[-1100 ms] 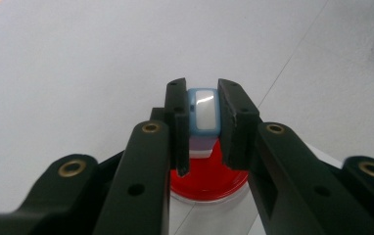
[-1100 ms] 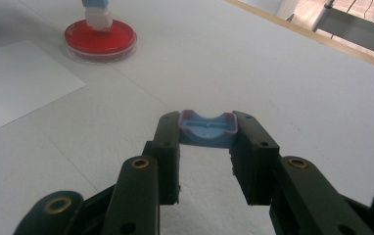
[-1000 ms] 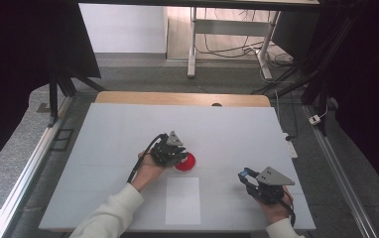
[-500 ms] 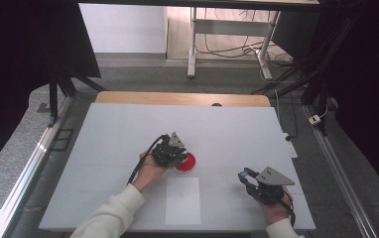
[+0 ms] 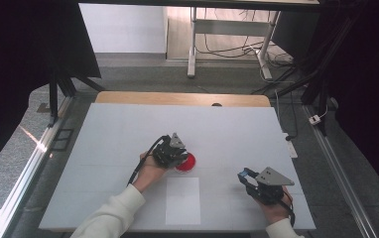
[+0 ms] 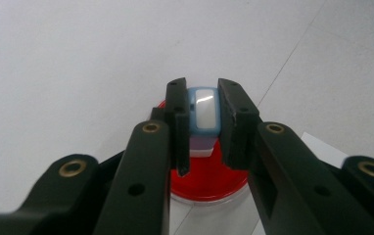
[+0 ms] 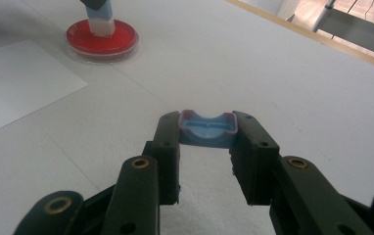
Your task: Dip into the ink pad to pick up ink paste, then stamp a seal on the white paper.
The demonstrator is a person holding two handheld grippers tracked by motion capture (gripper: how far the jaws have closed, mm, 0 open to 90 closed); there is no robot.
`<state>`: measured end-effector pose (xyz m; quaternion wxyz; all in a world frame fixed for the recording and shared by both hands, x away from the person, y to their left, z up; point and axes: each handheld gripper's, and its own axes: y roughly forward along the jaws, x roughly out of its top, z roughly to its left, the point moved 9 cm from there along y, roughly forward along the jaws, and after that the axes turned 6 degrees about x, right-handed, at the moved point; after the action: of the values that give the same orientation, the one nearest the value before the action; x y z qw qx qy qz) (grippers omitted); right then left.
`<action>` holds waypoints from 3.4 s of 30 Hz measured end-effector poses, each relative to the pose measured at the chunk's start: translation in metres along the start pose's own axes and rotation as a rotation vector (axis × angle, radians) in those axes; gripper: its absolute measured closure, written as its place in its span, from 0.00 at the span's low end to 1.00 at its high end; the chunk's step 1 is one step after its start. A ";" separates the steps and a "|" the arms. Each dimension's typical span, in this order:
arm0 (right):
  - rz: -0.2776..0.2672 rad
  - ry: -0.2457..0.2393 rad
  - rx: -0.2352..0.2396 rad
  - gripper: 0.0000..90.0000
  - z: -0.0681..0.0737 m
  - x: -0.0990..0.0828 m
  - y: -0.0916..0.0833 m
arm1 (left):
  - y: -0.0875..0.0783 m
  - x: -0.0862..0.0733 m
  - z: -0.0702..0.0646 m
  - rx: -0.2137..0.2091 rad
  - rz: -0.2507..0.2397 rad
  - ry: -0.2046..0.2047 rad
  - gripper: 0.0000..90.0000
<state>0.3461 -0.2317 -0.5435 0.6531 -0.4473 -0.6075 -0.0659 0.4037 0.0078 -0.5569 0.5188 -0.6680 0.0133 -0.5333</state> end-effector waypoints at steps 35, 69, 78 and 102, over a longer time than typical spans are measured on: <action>0.002 -0.001 0.001 0.72 -0.001 -0.001 0.001 | -0.042 0.015 0.007 -0.084 -0.109 -0.076 0.84; -0.006 -0.002 -0.005 0.72 -0.002 0.000 0.000 | -0.085 0.009 -0.018 -0.238 -0.169 -0.046 0.84; -0.003 -0.002 -0.007 0.72 -0.002 -0.001 0.000 | -0.085 0.001 -0.021 -0.249 -0.159 -0.058 0.84; -0.011 0.008 -0.007 0.72 -0.003 0.000 0.000 | -0.084 -0.008 -0.046 -0.276 -0.138 -0.001 0.84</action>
<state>0.3481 -0.2336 -0.5431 0.6534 -0.4461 -0.6071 -0.0734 0.3222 0.0197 -0.5081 0.3841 -0.7328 0.0405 -0.5603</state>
